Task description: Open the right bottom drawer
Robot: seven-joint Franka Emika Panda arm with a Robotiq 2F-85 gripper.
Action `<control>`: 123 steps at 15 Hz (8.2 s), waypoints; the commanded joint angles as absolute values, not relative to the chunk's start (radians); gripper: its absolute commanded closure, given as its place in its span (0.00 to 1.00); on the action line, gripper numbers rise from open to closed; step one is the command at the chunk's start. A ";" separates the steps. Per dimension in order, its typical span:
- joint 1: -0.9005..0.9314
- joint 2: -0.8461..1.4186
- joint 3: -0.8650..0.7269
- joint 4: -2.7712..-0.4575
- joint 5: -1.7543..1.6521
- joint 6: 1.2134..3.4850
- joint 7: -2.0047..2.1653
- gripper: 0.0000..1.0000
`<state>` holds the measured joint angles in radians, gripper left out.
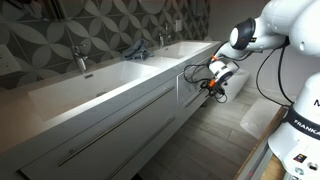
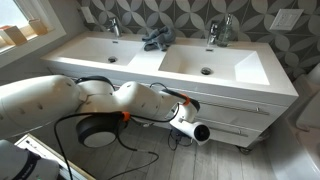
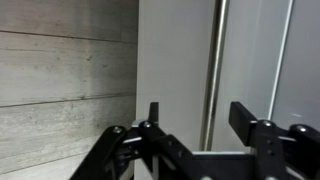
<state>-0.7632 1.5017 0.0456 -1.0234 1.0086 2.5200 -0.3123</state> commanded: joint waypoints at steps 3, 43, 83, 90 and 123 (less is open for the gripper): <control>-0.754 1.502 0.087 -1.032 1.000 2.548 -0.374 0.70; -0.674 1.481 -0.050 -1.032 0.918 2.502 -0.038 0.84; -0.826 1.489 -0.037 -1.092 0.878 2.422 -0.134 0.96; -0.828 1.491 -0.066 -1.087 0.854 2.393 -0.118 0.96; -1.282 1.501 -0.029 -1.063 0.442 1.946 -0.374 0.00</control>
<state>-1.2338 1.5012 -0.0351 -1.0923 0.5112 1.9880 -0.3830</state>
